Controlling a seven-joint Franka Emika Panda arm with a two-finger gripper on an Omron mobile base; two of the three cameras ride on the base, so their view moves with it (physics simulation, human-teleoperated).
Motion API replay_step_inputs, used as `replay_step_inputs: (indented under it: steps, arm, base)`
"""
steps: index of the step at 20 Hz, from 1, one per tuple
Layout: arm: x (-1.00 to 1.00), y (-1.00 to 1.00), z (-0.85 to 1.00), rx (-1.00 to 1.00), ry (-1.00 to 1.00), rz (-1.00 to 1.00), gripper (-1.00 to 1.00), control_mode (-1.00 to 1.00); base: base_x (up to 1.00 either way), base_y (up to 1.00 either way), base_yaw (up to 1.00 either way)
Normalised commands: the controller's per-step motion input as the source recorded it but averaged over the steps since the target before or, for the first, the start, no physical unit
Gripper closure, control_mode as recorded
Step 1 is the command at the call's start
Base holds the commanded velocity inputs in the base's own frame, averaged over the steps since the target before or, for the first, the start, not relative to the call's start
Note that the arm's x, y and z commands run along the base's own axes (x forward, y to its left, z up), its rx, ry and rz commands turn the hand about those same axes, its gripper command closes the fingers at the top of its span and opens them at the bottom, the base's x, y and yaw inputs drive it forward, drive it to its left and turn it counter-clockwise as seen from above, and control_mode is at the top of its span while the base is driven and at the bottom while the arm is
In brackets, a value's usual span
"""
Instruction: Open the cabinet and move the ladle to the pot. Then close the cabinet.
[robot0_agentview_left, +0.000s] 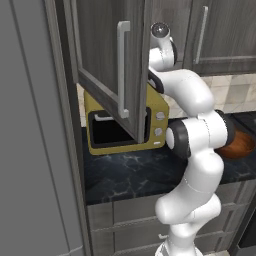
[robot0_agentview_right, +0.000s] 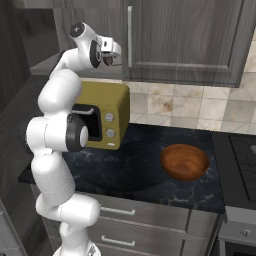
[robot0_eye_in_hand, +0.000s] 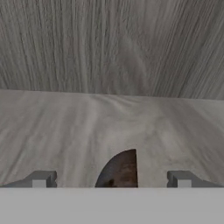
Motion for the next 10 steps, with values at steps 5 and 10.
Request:
replay_step_inputs:
  steps: [5, 10]
  arm:
    - [0.23, 0.00, -0.17, 0.00, 0.00, 0.00, -1.00, -1.00]
    - [0.14, 0.00, -0.10, 0.00, 0.00, 0.00, 1.00, -1.00]
  base:
    - [0.00, 0.00, 0.00]
    - [0.00, 0.00, 0.00]
